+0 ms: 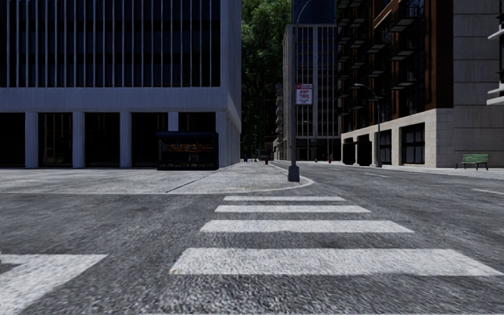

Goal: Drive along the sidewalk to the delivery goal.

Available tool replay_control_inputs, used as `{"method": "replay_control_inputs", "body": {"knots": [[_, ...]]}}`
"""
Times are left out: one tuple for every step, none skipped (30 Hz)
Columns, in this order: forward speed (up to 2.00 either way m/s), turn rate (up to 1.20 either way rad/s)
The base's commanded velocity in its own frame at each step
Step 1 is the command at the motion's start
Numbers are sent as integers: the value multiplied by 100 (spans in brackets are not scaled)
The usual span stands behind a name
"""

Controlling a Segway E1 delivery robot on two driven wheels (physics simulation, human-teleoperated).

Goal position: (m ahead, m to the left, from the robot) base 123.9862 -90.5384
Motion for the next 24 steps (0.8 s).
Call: {"method": "replay_control_inputs", "body": {"knots": [[200, 0], [200, 0], [200, 0], [200, 0], [200, 0], [200, 0], [200, 0], [200, 0], [200, 0], [200, 0], [200, 0], [200, 0], [200, 0], [200, 0], [200, 0], [200, 0], [200, 0], [200, 0], [200, 0], [200, 0], [200, 0], [200, 0], [200, 0], [200, 0]]}}
